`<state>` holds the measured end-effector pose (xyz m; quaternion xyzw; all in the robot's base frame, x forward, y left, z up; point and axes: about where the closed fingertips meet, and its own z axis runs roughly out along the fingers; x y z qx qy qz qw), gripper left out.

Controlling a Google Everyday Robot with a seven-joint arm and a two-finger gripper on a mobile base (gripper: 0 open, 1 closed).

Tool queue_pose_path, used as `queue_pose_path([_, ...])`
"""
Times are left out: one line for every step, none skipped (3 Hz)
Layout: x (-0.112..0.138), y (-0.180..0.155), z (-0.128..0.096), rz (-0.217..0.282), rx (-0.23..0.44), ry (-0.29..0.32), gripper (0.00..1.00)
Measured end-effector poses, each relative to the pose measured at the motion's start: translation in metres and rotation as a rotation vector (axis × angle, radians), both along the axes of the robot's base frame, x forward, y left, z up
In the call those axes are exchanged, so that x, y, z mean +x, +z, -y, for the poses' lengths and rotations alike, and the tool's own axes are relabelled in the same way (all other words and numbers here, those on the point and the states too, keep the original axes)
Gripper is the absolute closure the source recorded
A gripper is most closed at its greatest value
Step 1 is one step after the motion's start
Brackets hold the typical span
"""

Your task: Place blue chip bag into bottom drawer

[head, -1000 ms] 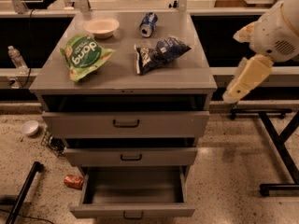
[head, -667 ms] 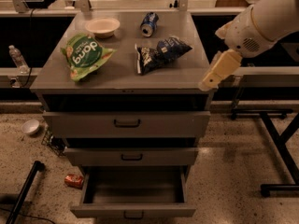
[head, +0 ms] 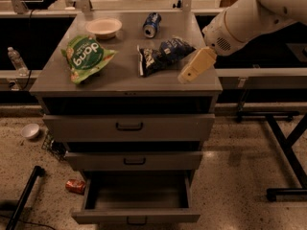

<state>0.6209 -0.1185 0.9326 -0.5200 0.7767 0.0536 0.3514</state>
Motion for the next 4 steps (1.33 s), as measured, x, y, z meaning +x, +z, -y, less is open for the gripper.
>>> queue_pose_path([0.016, -0.018, -0.015, -0.016, 0.023, 0.025, 0.0])
queue_pose_path([0.05, -0.043, -0.031, -0.024, 0.054, 0.043, 0.0])
queue_pose_path([0.085, -0.055, -0.039, -0.016, 0.089, 0.034, 0.0])
queue_pose_path([0.113, -0.057, -0.045, 0.011, 0.091, 0.035, 0.0])
